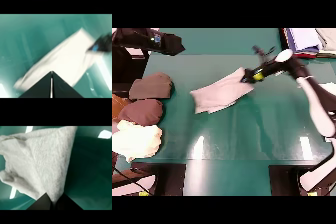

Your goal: Fold the shirts.

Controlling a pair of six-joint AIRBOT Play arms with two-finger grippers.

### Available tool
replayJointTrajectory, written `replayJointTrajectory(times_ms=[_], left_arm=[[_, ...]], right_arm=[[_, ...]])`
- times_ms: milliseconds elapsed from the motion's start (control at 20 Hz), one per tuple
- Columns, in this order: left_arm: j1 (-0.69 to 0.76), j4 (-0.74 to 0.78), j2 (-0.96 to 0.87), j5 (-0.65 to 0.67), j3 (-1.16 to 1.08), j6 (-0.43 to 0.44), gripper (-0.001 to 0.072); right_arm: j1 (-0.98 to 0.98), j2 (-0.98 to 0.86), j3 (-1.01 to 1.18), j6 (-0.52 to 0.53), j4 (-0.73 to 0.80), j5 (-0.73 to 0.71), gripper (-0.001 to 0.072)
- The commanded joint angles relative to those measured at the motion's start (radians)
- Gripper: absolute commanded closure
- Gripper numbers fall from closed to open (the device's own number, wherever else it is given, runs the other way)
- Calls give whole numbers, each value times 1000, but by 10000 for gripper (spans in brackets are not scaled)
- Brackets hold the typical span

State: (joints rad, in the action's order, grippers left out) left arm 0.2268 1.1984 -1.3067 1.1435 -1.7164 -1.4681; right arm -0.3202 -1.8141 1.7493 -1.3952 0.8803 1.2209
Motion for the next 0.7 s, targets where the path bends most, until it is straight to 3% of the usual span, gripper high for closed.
replayJointTrajectory(times_ms=[0, 100, 400, 650], left_arm=[[71, -1, 0, 0, 0, 11, 683], [97, -1, 0, -1, 0, 10, 683], [110, -9, 0, -3, 0, 0, 683], [110, -9, 0, -10, 0, -25, 683]], right_arm=[[198, 143, 6, -98, 220, 40, 701], [333, 206, 6, -126, 296, 70, 701], [711, 277, 6, -126, 290, 86, 701], [851, 276, 13, -126, 263, 56, 701]])
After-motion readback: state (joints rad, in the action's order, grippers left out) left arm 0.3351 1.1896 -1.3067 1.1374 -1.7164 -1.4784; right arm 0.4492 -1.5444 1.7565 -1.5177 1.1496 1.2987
